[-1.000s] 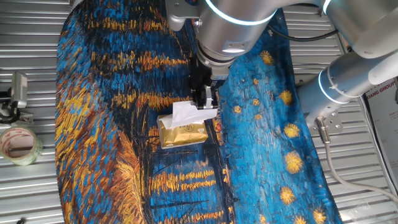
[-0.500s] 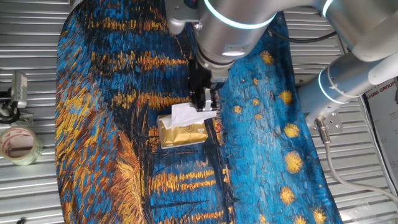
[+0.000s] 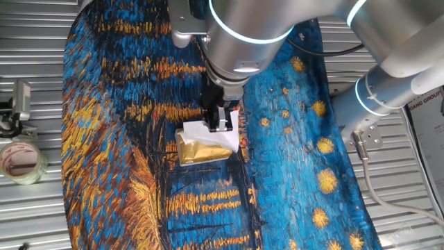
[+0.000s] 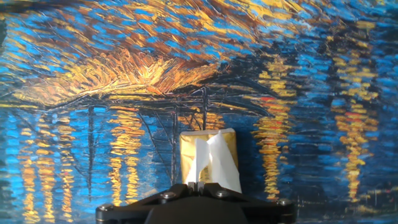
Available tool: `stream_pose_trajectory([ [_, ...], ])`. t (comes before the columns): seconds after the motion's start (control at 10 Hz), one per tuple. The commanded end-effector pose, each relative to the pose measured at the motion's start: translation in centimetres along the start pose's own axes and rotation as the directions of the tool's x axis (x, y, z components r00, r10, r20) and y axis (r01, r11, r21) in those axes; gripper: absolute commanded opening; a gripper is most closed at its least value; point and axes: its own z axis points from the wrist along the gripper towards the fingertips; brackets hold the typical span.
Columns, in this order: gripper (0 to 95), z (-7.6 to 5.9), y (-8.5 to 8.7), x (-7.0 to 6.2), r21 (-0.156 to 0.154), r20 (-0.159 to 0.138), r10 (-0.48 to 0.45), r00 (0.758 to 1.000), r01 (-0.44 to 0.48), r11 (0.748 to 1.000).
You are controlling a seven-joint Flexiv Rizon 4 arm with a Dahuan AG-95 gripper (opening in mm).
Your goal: Pull out a napkin
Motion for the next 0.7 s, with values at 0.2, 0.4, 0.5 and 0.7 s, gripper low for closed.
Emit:
stream_pose_trajectory([
  [0.2, 0.0, 0.1, -0.1, 0.0, -0.002, -0.004, -0.001, 1.000, 0.001, 1.000],
  [0.4, 0.0, 0.0, -0.9, 0.0, -0.015, -0.006, -0.020, 1.000, 0.020, 1.000],
  [0.5, 0.0, 0.0, -1.6, 0.0, -0.019, -0.011, -0.039, 0.999, 0.038, 0.999],
  [0.7, 0.0, -0.1, -2.5, 0.1, -0.024, -0.012, -0.053, 0.999, 0.053, 0.998],
])
